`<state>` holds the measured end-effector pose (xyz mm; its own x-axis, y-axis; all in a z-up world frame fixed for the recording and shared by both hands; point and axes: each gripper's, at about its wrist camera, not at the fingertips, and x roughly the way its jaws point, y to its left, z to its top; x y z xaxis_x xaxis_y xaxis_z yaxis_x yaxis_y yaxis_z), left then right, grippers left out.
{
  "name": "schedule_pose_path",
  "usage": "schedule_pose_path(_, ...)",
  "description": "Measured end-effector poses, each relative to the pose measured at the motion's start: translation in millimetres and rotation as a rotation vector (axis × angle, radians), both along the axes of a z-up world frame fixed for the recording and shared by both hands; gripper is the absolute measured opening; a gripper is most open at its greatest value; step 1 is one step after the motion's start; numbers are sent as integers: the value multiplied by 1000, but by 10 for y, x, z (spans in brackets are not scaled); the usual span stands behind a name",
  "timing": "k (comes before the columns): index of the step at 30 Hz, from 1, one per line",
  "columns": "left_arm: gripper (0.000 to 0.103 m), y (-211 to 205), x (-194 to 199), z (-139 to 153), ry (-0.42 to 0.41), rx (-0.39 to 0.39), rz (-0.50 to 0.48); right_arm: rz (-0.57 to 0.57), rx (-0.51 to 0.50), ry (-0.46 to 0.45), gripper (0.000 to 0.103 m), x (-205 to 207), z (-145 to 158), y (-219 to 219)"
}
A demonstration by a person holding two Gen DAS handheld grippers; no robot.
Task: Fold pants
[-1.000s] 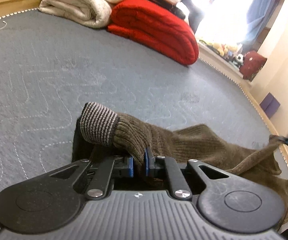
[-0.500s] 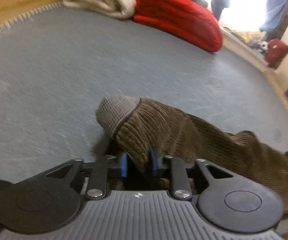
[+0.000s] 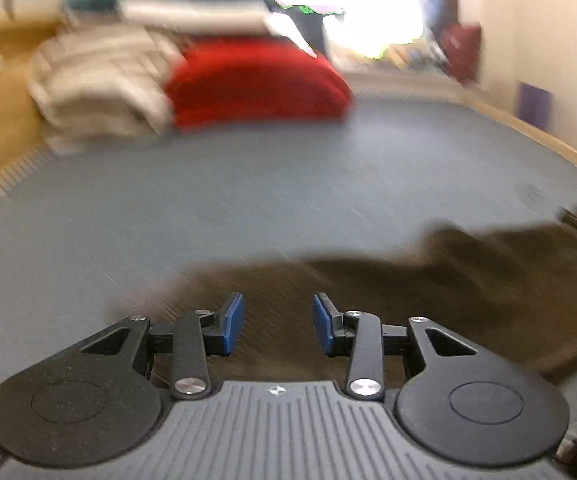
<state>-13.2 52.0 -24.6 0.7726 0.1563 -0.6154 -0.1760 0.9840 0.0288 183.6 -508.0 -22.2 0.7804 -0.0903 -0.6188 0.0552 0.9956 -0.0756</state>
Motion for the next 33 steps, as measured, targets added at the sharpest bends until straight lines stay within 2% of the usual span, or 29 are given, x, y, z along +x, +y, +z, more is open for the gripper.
schedule_pose_path(2, 42, 22, 133, -202, 117, -93, -20, 41, -63, 25, 42, 138, -78, 74)
schedule_pose_path(3, 42, 23, 180, -292, 164, -104, -18, 63, -98, 41, 42, 221, -128, 124)
schedule_pose_path(5, 41, -20, 242, -400, 210, -73, -21, 99, -155, 84, 42, 342, -240, 255)
schedule_pose_path(9, 41, -151, 234, -418, 213, 1, -46, 144, -271, 166, 41, 471, -430, 384)
schedule_pose_path(10, 41, -142, 249, -426, 211, 2, -45, 146, -285, 176, 37, 453, -457, 407)
schedule_pose_path(11, 41, -145, 275, -412, 211, -1, -43, 141, -282, 175, 28, 459, -442, 389)
schedule_pose_path(12, 41, -130, 268, -415, 210, -5, -40, 127, -265, 159, 7, 463, -405, 355)
schedule_pose_path(14, 41, -133, 287, -420, 209, -7, -34, 59, -189, 67, 8, 431, -263, 208)
schedule_pose_path(15, 41, -126, 307, -428, 209, -3, -32, -14, -131, -6, 7, 365, -129, 69)
schedule_pose_path(17, 41, -166, 323, -439, 209, 8, -33, -205, -20, -156, 7, 159, 108, -302)
schedule_pose_path(18, 41, -167, 305, -441, 209, 9, -34, -326, 62, -209, 7, 16, 186, -565)
schedule_pose_path(19, 41, -169, 307, -446, 208, 9, -35, -425, 163, -220, 7, -116, 191, -833)
schedule_pose_path(20, 41, -161, 306, -448, 204, 6, -36, -509, 303, -181, 8, -242, 112, -1139)
schedule_pose_path(21, 41, -150, 311, -456, 206, 1, -35, -574, 393, -123, 8, -332, -2, -1351)
schedule_pose_path(23, 42, -153, 327, -465, 208, 5, -39, -682, 527, 14, 11, -492, -279, -1685)
schedule_pose_path(25, 43, -173, 330, -469, 210, 13, -42, -715, 651, 57, 13, -588, -448, -1886)
schedule_pose_path(27, 43, -197, 332, -469, 212, 21, -40, -725, 650, 25, 16, -652, -455, -1980)
schedule_pose_path(30, 43, -220, 323, -465, 212, 26, -40, -731, 676, -29, 39, -616, -463, -2107)
schedule_pose_path(33, 43, -222, 314, -460, 210, 24, -42, -781, 784, -64, 39, -555, -557, -2295)
